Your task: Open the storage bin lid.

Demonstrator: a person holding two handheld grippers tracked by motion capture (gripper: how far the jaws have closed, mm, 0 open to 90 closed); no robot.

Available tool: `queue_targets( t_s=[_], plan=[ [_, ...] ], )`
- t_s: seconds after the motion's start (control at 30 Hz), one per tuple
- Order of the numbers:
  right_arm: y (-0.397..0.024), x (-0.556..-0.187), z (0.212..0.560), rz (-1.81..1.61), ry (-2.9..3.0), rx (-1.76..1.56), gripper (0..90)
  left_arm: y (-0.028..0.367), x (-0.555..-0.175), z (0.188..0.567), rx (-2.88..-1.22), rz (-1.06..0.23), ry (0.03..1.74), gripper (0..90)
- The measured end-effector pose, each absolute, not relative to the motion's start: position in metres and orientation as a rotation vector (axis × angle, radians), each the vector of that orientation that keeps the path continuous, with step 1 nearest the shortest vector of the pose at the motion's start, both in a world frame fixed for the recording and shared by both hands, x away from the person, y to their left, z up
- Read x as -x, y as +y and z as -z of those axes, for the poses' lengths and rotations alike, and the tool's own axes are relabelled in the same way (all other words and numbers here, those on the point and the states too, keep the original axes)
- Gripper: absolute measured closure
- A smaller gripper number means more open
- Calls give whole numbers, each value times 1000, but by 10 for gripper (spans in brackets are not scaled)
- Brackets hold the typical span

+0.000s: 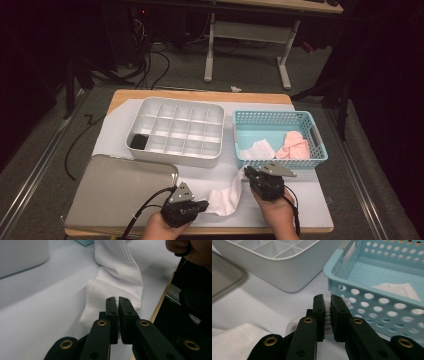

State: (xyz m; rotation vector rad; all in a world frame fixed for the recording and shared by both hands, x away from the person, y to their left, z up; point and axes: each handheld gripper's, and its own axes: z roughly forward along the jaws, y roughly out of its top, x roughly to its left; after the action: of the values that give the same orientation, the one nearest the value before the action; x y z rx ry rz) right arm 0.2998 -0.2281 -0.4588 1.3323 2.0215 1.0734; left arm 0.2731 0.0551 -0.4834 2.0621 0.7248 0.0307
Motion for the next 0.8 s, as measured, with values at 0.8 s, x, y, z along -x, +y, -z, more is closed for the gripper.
queue_targets(
  t_s=[0.8],
  plan=[
    [-253, -234, 487, -1069, 1969, -1343, 642, 59, -277, 484, -2063, -46, 743, 865]
  ],
)
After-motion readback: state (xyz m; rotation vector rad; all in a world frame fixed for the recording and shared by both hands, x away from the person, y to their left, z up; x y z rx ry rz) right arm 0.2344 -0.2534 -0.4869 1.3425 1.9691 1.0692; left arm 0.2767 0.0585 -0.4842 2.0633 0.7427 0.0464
